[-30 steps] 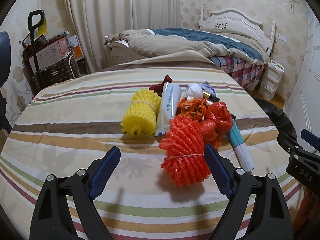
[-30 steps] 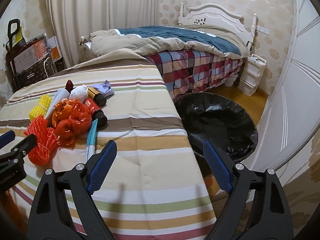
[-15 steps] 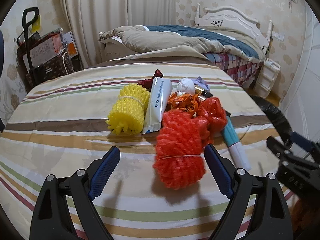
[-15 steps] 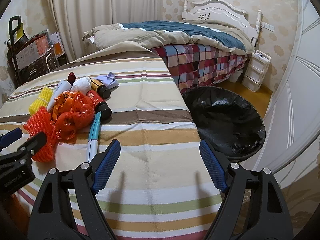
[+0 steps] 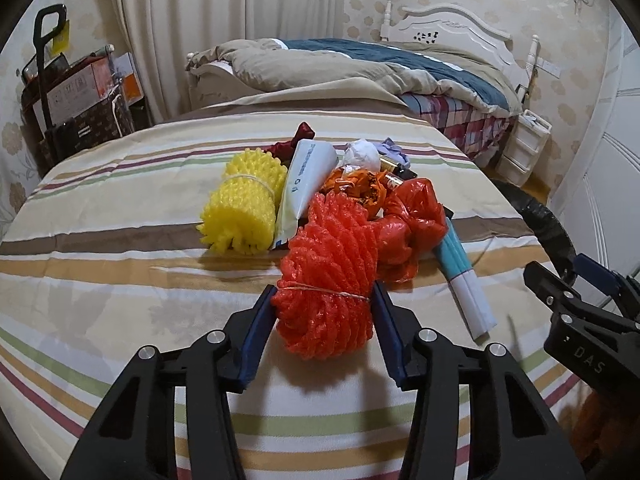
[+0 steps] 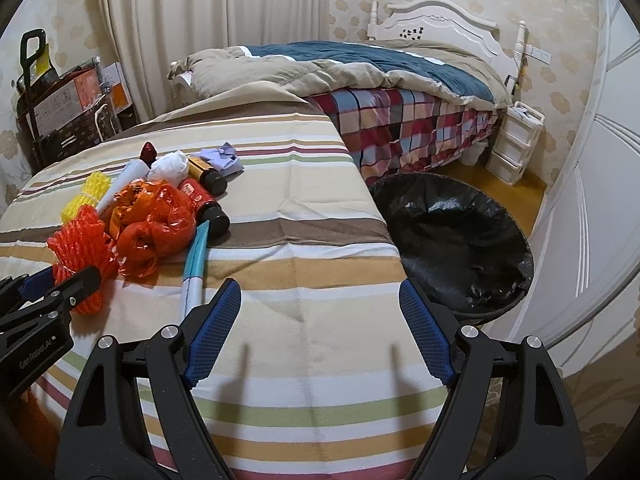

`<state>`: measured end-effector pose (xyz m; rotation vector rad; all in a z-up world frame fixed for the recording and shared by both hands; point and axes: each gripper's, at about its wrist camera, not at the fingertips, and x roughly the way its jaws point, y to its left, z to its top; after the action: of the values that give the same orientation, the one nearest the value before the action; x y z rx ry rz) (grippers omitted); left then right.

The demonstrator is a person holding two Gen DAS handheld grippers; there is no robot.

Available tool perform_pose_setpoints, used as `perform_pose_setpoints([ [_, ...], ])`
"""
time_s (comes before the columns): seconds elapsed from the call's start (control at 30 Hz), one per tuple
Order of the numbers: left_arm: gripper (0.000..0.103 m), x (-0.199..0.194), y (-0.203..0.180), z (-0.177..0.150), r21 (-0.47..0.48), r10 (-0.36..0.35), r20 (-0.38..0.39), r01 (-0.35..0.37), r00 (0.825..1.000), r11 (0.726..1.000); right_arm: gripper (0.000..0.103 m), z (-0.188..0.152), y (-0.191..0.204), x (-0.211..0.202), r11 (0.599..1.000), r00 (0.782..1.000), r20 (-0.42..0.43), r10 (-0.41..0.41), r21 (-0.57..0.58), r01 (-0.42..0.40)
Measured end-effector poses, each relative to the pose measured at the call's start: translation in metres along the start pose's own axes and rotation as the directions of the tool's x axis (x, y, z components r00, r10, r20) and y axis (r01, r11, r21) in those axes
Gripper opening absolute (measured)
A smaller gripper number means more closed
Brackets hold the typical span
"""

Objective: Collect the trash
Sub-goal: 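Grasp the teal-and-white tube with the right tool, then carry the red net in the left tool while the right tool carries the tube to the bin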

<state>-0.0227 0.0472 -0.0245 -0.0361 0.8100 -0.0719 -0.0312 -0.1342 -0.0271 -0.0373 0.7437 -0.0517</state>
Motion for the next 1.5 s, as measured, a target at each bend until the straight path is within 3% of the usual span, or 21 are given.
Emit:
perform_pose_setpoints([
  [0.3,0.048,-0.021,0.012,0.002,0.001,0.005,0.045,-0.005,0.999,1.0,0.078,0.001,0.014,-0.002,0.999,1.0,-0.004,0.026,-0.031,-0.026],
  [0.7,0.048,-0.017,0.043,0.003,-0.042,0.07,0.046,-0.068,0.996,0.997,0.064,0.004,0.045,0.011,0.992,0.994,-0.056,0.097,-0.07,-0.101],
  [0.8,0.048,-0.015,0.048,0.003,-0.052,0.073,0.043,-0.07,0.996,0.996,0.055,0.004,0.056,0.017,0.989,0.991,-0.076,0.111,-0.09,-0.118],
  [1.03,0.048,-0.011,0.051,0.001,-0.059,0.062,0.035,-0.059,0.997,0.996,0.021,0.0,0.062,0.022,0.982,0.983,-0.116,0.144,-0.102,-0.156],
  [1.13,0.048,-0.011,0.05,0.0,-0.058,0.054,0.036,-0.052,0.998,0.997,0.016,-0.001,0.061,0.021,0.982,0.982,-0.118,0.148,-0.097,-0.16],
  [1.5,0.048,-0.017,0.047,0.0,-0.05,0.035,0.055,-0.032,0.998,0.998,0.014,-0.003,0.051,0.011,0.983,0.983,-0.088,0.161,-0.075,-0.167],
])
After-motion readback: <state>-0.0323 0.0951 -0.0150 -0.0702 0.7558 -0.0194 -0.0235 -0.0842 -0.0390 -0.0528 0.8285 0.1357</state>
